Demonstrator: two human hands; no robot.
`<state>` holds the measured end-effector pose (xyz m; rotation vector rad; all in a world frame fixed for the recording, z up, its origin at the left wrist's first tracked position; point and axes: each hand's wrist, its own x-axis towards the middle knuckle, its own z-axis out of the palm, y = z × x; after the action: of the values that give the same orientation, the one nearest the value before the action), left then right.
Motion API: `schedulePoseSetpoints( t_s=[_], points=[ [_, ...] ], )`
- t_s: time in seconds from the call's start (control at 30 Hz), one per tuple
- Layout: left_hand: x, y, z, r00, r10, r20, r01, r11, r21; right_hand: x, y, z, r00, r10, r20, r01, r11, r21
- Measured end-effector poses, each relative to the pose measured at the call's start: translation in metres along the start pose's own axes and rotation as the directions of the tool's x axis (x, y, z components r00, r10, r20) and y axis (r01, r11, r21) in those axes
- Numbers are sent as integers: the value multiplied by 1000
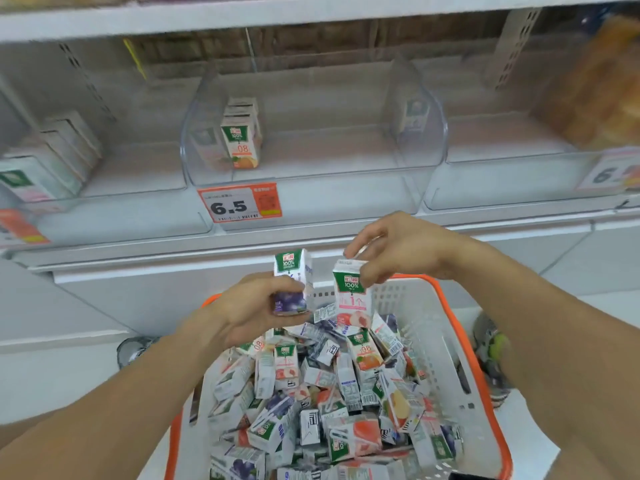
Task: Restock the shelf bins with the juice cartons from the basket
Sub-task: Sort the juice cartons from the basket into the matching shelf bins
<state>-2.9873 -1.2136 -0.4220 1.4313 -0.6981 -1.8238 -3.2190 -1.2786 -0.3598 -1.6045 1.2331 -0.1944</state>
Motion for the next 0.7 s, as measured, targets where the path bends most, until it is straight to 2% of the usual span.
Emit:
schedulePoseSetpoints(
  t_s=[0.17, 0.37, 0.47, 0.57, 0.63, 0.7],
  points=[
    [-41, 35, 10, 986, 124, 112, -141, 978, 156, -16, -21, -3, 975, -221, 26, 212, 959, 190],
    [-77, 67, -18, 948, 262, 183, -293, 941, 169, -11, -54, 30, 925, -347, -155, 379, 870, 316],
    [-90, 79, -44, 942, 333, 38, -331, 907, 259, 2, -85, 52, 910, -372, -185, 413, 857, 309],
    [-103, 93, -76, 902, 422, -96, -362, 858, 365, 19, -128, 65, 877, -462, -129, 475, 874, 102],
    [-114, 100, -103, 850, 496, -180, -413, 837, 358, 31, -163, 73, 825, -554, -115, 551, 832, -59],
    [-126, 104, -132, 771, 571, -284, -489, 815, 311, 46, -197, 86, 743, -649, -164, 651, 758, -48]
  ],
)
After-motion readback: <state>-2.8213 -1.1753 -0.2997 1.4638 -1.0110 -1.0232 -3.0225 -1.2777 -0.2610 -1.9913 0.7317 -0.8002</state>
